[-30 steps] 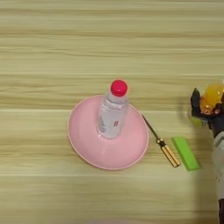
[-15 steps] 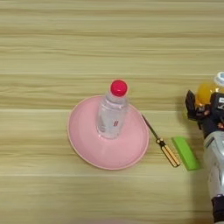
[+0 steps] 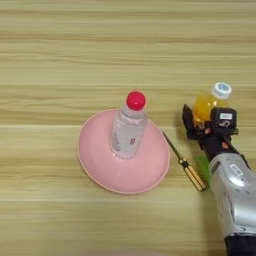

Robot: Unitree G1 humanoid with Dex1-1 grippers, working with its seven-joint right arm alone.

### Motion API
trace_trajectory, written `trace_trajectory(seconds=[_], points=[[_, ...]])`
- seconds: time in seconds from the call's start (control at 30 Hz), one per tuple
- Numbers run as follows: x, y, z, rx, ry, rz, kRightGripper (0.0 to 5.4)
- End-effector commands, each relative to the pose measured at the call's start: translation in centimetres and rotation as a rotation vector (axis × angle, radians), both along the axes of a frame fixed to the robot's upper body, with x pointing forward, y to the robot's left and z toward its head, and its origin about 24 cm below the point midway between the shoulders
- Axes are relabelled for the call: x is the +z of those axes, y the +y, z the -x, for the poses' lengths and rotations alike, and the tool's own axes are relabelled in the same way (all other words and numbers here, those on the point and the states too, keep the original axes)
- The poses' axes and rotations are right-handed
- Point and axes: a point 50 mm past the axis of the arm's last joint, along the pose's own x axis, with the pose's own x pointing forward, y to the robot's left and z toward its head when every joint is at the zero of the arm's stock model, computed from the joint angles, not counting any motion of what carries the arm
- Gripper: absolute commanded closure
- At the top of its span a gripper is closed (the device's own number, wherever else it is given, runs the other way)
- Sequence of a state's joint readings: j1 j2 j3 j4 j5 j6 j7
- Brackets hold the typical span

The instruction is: Move the objects on the table

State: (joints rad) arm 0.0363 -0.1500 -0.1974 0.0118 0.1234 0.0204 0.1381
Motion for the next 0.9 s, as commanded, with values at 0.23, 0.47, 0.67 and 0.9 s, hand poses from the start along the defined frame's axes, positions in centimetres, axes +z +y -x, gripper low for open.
trace_trajectory(seconds=[0.23,0.47,0.67,0.9], points=[[1.99,0.6,-0.59,0.029,-0.077,0.022,1.97],[1.95,0.47,-0.63,0.024,-0.073,0.03,1.33],[2.06,0.46,-0.61,0.026,-0.077,0.033,0.72],[2.8,0.38,-0.45,0.025,-0.104,0.04,0.04]])
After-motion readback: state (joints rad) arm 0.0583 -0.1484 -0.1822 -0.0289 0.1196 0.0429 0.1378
